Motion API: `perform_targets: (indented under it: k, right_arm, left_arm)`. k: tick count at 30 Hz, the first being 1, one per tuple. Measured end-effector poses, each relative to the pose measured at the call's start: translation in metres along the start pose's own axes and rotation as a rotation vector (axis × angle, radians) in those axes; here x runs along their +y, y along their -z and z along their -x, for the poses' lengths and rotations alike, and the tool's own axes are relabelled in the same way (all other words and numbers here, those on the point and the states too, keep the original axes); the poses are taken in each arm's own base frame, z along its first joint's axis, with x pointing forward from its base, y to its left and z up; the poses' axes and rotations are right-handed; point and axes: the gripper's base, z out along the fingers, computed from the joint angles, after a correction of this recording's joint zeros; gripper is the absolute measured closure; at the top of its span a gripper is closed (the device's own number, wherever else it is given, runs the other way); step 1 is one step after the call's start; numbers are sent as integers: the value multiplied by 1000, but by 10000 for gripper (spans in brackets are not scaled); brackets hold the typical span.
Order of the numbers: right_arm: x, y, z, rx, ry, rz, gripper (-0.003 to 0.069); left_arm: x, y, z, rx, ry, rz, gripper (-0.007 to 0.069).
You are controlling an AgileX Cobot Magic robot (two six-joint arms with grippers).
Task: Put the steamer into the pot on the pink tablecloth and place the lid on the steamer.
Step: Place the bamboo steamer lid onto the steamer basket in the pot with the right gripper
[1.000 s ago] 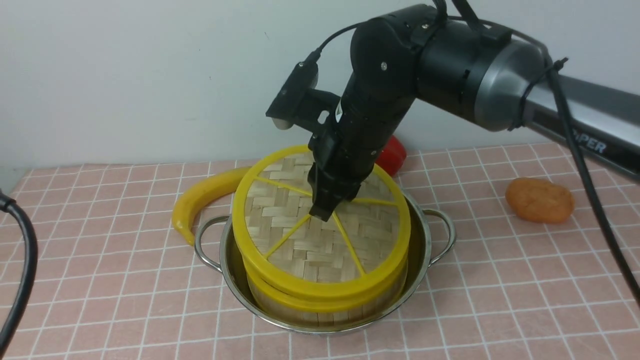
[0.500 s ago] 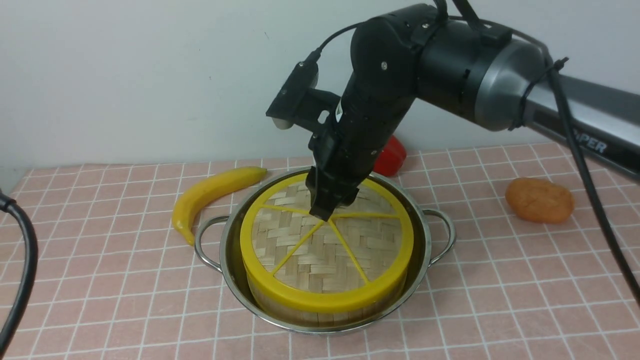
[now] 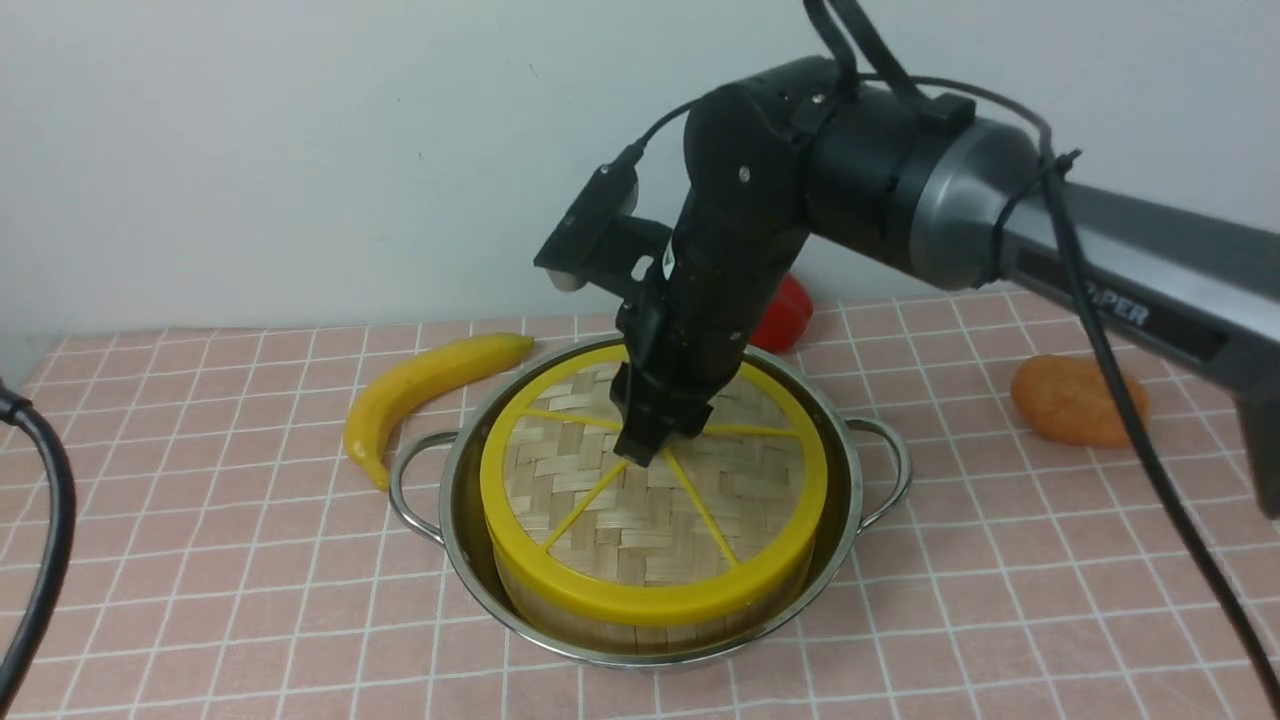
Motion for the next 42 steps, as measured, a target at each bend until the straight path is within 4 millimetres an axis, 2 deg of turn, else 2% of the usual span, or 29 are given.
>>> perform_targets:
  k: [2,5,36,40,42]
  right_arm:
    - [-1,-5,0,6,1,-7,415]
    - [-1,-4,1,-8,-3,-10,513]
    - [-2,-4,3,-23,15,-21,510]
    - [-4,2,7,-37,-35,-38,449]
    - [-7,13,14,-79,-65,-66,347]
  left_arm:
    - [0,0,0,0,0,0,555]
    - [0,0,0,0,0,0,550]
    - [0,0,0,0,0,0,550]
    - [0,0,0,0,0,0,539]
    - [0,0,0,0,0,0,534]
